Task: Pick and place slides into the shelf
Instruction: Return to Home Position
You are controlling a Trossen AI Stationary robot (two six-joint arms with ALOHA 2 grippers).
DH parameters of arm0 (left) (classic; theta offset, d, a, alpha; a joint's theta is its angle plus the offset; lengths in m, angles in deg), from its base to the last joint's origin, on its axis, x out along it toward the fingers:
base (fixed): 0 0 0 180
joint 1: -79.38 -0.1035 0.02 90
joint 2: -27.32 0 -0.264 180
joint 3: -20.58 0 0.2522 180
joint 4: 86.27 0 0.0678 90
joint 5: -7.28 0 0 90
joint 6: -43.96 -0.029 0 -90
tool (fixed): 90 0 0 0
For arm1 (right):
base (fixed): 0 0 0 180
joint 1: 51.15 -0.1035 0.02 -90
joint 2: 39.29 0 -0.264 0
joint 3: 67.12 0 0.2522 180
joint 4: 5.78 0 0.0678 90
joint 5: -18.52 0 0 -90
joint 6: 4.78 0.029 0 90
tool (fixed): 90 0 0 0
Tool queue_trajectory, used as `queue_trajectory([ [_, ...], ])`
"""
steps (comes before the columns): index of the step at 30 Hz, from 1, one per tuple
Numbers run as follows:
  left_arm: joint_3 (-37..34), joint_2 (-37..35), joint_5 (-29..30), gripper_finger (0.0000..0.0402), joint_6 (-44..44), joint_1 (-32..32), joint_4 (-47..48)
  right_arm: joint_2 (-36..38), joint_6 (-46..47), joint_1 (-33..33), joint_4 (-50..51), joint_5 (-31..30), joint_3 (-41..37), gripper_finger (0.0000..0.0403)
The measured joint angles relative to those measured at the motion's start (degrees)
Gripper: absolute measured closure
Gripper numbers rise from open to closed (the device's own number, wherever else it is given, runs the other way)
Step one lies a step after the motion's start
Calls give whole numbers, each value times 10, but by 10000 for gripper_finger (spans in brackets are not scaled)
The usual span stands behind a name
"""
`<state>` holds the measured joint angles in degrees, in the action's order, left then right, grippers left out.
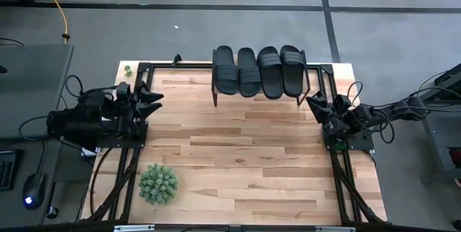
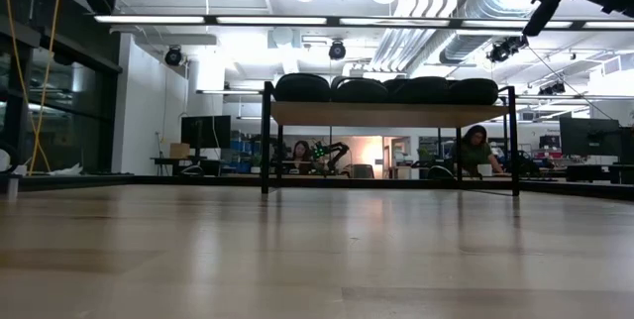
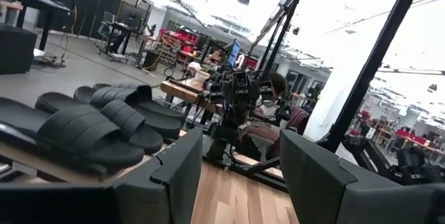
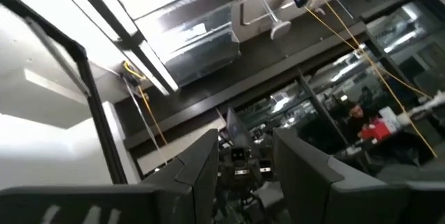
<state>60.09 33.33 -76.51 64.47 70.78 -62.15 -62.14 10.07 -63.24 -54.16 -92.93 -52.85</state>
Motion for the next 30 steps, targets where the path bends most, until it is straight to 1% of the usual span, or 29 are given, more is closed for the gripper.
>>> queue_trajectory([
  [3,-11,-6,1,224,10,0,0,0,17,1,9,-10,0,273],
  [14,-60,-8,1,224,39,0,-5,0,28,1,11,-10,0,273],
  [22,-112,-24,-1,224,45,0,-77,0,47,1,20,-10,0,273],
  [30,-160,-42,-3,224,71,0,-92,0,73,1,32,-12,0,273],
])
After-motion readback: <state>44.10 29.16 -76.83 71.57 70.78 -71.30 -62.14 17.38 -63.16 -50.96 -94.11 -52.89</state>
